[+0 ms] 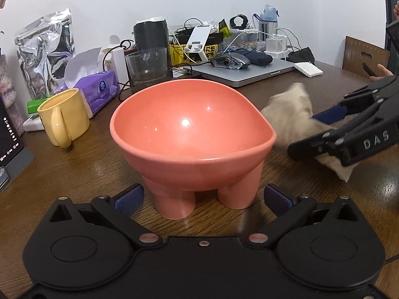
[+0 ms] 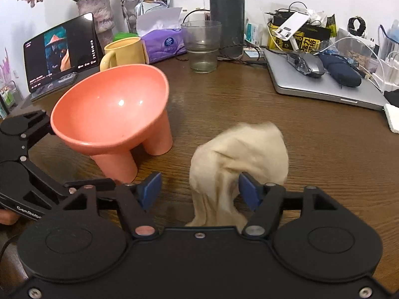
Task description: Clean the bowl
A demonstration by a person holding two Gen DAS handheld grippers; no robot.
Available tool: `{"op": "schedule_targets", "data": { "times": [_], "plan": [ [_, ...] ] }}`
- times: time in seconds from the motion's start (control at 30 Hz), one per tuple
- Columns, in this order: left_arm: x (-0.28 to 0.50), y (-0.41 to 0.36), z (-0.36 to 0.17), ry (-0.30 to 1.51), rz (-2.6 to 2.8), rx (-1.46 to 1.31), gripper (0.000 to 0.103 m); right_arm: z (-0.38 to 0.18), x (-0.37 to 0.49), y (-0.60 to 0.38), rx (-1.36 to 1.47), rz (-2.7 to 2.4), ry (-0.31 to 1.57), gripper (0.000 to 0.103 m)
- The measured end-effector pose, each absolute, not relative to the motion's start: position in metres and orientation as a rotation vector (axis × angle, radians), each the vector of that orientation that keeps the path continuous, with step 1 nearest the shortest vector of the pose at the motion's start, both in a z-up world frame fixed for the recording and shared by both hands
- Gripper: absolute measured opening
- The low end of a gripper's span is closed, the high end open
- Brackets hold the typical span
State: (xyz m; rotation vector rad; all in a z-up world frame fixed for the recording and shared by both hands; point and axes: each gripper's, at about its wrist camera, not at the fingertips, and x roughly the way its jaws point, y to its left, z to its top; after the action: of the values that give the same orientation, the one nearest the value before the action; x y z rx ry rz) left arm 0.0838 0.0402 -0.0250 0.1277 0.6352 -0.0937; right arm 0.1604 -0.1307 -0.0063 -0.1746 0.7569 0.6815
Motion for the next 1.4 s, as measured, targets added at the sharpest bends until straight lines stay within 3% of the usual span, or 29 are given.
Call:
{"op": "schedule_targets", "data": {
  "times": [0.53, 1.4],
  "plan": [
    [0.075, 0.036, -0.020, 0.642, -0.027, 0.086, 0.103, -0.004, 0.120, -0.142, -0.055, 0.547, 0.621, 0.099],
    [-0.033, 0.019, -0.008, 0.607, 0.068, 0.054, 0.103, -0.005, -0.014, -0.163, 0.066, 0.506, 0.556, 0.101]
  ]
}}
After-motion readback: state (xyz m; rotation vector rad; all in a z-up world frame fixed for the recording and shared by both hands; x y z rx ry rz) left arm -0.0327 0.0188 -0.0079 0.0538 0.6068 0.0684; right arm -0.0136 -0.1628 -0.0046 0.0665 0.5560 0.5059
